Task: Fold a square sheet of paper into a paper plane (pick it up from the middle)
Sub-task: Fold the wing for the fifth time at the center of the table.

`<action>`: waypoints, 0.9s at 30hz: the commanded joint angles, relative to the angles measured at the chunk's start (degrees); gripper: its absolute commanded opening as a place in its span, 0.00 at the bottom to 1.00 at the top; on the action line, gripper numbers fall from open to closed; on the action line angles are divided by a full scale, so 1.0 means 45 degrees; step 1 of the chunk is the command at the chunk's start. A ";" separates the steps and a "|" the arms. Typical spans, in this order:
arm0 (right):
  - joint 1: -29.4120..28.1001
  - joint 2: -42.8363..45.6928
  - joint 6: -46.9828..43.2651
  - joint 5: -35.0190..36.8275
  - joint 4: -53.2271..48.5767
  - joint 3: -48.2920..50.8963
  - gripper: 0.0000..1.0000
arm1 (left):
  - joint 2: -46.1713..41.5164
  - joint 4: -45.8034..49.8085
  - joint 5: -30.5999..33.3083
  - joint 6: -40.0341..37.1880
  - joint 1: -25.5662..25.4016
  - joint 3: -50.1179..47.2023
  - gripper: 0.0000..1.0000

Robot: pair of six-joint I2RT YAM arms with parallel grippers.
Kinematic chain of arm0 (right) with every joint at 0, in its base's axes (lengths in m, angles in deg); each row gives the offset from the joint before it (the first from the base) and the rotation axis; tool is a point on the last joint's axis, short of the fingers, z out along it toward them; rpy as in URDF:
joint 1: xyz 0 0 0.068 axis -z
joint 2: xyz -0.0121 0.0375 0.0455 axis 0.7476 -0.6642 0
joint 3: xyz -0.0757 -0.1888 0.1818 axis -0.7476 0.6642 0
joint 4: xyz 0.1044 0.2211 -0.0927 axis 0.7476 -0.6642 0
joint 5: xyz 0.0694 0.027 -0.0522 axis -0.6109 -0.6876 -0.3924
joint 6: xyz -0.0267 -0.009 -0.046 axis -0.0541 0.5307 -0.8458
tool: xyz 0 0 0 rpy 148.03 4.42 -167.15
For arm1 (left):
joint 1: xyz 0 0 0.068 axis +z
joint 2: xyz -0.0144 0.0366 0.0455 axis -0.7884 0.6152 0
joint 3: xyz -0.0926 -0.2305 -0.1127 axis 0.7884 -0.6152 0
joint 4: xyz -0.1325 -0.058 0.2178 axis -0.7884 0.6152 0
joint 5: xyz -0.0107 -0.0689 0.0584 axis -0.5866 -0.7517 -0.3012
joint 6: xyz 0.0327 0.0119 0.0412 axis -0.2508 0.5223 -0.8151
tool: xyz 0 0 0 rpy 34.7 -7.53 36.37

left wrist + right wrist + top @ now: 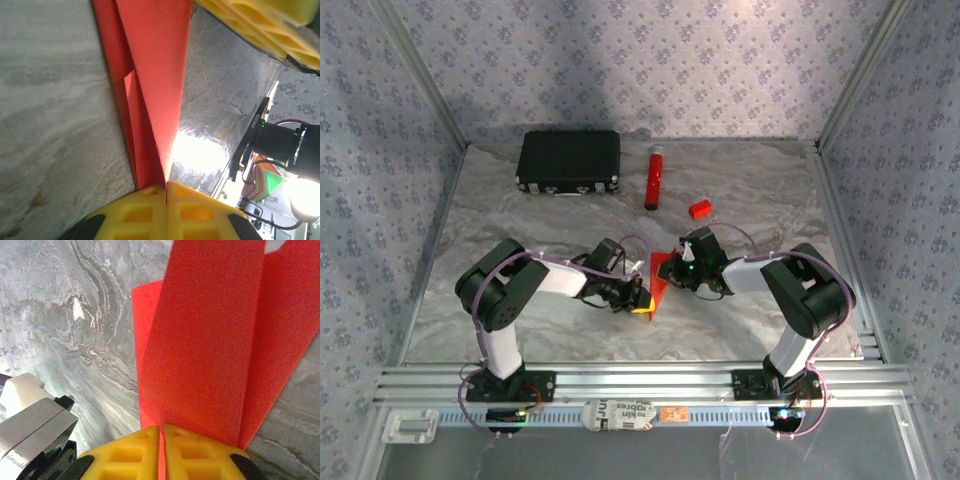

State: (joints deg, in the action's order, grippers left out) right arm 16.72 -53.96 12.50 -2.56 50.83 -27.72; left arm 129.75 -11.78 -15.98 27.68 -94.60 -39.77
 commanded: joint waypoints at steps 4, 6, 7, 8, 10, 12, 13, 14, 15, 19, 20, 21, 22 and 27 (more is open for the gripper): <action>-0.0093 -0.0580 -0.0284 0.1349 -0.1982 0.0337 0.13 | 0.0062 0.1919 -0.0112 -0.0458 -0.0423 -0.0188 0.08; -0.0093 -0.0552 -0.0263 0.1379 -0.1991 0.0351 0.12 | 0.0037 0.1977 -0.0090 -0.0471 -0.0443 -0.0222 0.10; -0.0083 -0.0543 -0.0261 0.1407 -0.1986 0.0370 0.12 | 0.0023 0.2027 -0.0059 -0.0495 -0.0466 -0.0237 0.05; -0.0093 -0.0532 -0.0254 0.1413 -0.1991 0.0370 0.13 | 0.0023 0.2089 -0.0057 -0.0522 -0.0488 -0.0247 0.01; -0.0093 -0.0534 -0.0260 0.1414 -0.2011 0.0370 0.12 | 0.0042 0.2185 -0.0045 -0.0578 -0.0543 -0.0239 0.00; -0.0093 -0.0524 -0.0265 0.1432 -0.2011 0.0370 0.12 | 0.0037 0.2293 -0.0037 -0.0622 -0.0597 -0.0238 0.00; -0.0093 -0.0539 -0.0257 0.1424 -0.2011 0.0380 0.12 | 0.0013 0.2326 0.0015 -0.0619 -0.0628 -0.0256 0.00; -0.0093 -0.0525 -0.0275 0.1431 -0.2009 0.0394 0.12 | 0.0003 0.2423 0.0127 -0.0630 -0.0621 -0.0276 0.00; -0.0093 -0.0538 -0.0265 0.1432 -0.1996 0.0401 0.12 | -0.0006 0.2538 0.0237 -0.0630 -0.0634 -0.0312 0.05; -0.0093 -0.0505 -0.0277 0.1450 -0.2021 0.0410 0.12 | -0.0089 0.2732 0.0381 -0.0715 -0.0639 -0.0411 0.08; -0.0093 -0.0484 -0.0277 0.1452 -0.2020 0.0409 0.12 | -0.0113 0.2756 0.0394 -0.0710 -0.0668 -0.0432 0.07; -0.0082 -0.0484 -0.0281 0.1458 -0.2030 0.0408 0.12 | -0.0150 0.2794 0.0418 -0.0736 -0.0680 -0.0450 0.02; -0.0088 -0.0474 -0.0279 0.1458 -0.2049 0.0408 0.12 | -0.0143 0.2848 0.0429 -0.0771 -0.0683 -0.0463 0.00; -0.0091 -0.0469 -0.0265 0.1472 -0.2050 0.0395 0.12 | -0.0248 0.3005 0.0416 -0.0853 -0.0734 -0.0472 0.04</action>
State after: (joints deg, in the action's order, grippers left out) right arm 16.46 -53.68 12.50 -1.49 50.42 -27.72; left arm 128.42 -7.97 -12.83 24.58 -96.11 -39.40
